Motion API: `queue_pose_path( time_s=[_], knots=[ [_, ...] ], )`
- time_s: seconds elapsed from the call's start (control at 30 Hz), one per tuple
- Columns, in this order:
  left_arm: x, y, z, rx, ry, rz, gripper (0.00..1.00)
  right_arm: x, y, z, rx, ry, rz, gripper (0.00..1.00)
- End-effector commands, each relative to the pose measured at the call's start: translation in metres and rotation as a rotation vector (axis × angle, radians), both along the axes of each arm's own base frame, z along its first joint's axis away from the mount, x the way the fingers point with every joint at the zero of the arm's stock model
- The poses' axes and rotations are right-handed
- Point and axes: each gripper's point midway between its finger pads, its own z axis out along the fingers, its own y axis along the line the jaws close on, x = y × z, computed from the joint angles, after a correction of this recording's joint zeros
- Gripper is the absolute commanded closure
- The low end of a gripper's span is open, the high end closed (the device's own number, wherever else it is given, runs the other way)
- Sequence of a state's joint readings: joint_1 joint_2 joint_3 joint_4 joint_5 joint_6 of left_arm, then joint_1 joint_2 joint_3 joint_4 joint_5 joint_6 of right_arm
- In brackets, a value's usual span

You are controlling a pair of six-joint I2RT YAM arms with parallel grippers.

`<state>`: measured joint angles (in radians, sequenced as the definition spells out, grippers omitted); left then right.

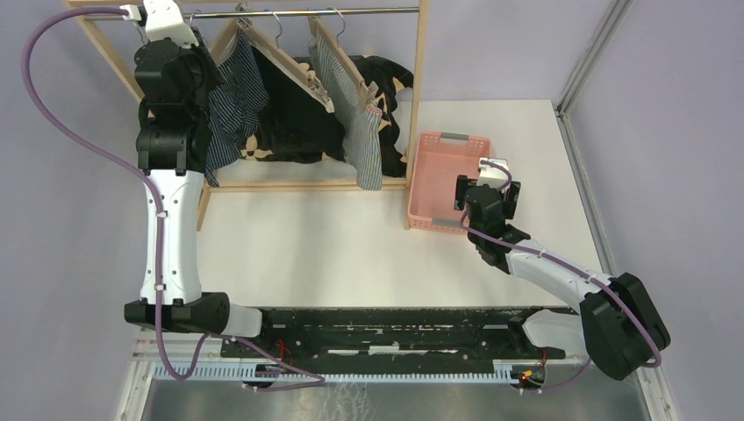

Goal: Remove the underwear clipped to the hanger

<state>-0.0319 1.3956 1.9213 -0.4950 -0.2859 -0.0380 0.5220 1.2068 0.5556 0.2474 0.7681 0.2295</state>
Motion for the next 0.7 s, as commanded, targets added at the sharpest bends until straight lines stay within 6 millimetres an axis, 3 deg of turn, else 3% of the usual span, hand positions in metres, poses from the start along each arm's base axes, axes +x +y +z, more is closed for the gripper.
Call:
queue_pose_path(
  time_s=[0.0,0.17,0.43,0.57,0.67],
  knots=[
    [-0.007,0.022,0.023,0.078,-0.03,0.109,0.59,0.006,0.005,0.027,0.032,-0.079,0.008,0.0],
    [-0.001,0.035,0.015,0.127,0.036,0.178,0.56,0.006,0.003,0.028,0.029,-0.084,0.005,0.0],
    [-0.003,0.034,-0.001,0.13,0.095,0.17,0.59,0.007,0.005,0.028,0.032,-0.085,0.009,0.0],
    [-0.008,0.03,-0.003,0.118,0.092,0.147,0.67,0.007,0.006,0.028,0.041,-0.089,0.012,0.0],
    [-0.009,0.026,-0.002,0.11,0.089,0.123,0.64,0.008,0.009,0.028,0.048,-0.088,0.024,0.0]
  ],
)
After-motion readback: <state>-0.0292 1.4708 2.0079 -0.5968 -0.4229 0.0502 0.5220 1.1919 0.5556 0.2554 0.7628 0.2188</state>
